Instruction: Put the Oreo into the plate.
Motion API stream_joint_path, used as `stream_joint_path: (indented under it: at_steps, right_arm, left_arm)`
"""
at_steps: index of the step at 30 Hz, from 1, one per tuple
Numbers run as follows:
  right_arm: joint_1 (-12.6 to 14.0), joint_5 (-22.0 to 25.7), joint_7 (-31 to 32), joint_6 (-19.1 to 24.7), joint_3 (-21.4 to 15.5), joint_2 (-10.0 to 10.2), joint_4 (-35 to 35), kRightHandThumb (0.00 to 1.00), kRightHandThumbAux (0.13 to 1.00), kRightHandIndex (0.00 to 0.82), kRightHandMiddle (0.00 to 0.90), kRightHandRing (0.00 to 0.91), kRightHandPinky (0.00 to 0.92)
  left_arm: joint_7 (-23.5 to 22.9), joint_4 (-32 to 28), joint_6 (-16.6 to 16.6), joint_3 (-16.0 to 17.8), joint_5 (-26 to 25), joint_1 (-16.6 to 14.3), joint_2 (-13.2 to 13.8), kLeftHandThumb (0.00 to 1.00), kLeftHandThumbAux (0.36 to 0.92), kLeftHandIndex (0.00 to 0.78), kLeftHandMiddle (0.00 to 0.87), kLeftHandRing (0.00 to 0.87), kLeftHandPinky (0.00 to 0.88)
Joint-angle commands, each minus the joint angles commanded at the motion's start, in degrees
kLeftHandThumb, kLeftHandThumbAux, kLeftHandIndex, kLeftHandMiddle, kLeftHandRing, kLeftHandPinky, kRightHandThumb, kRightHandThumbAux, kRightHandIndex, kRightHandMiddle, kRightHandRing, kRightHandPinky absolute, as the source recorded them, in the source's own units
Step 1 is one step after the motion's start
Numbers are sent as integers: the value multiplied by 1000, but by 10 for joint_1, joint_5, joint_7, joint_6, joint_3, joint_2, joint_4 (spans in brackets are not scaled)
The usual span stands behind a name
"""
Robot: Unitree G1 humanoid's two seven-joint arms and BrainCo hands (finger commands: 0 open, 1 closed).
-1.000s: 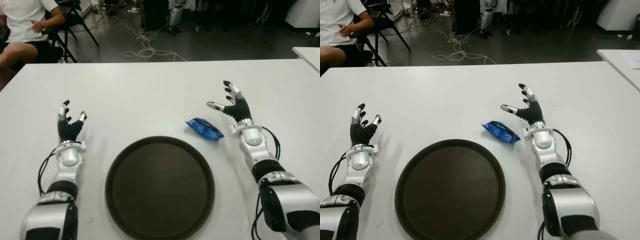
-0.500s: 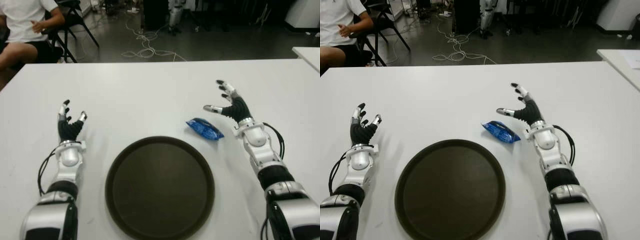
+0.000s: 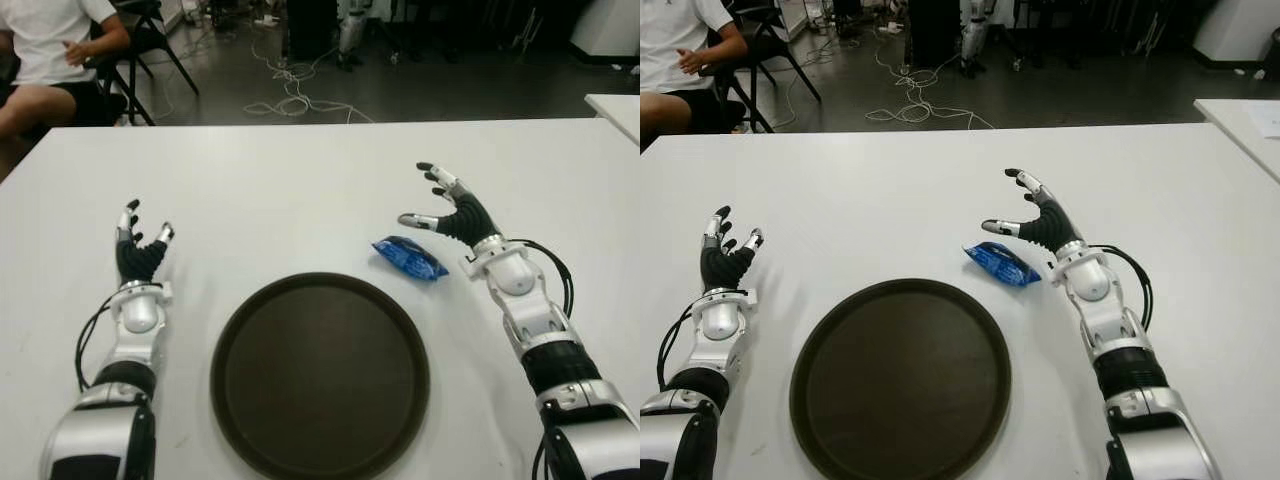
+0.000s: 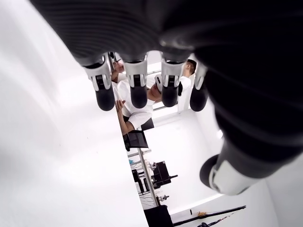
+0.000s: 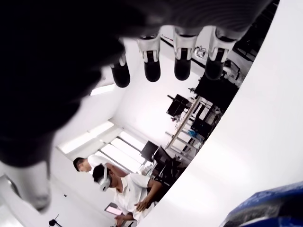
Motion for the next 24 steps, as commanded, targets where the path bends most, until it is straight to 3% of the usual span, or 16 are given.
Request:
stream_joint_path:
  at_steps: [14, 24]
  right_arm:
    - [12, -65, -26, 47, 24, -13, -37, 0, 563, 70, 49, 32, 0]
    - [2, -135, -51, 139, 56, -16, -51, 0, 540, 90, 70, 65, 22]
  left_arm:
    - [2, -2, 0, 0, -1, 0, -2, 0, 710, 39, 49, 34, 18]
    - [8, -2, 4, -3, 4, 0, -1, 0, 705, 43, 48, 28, 3]
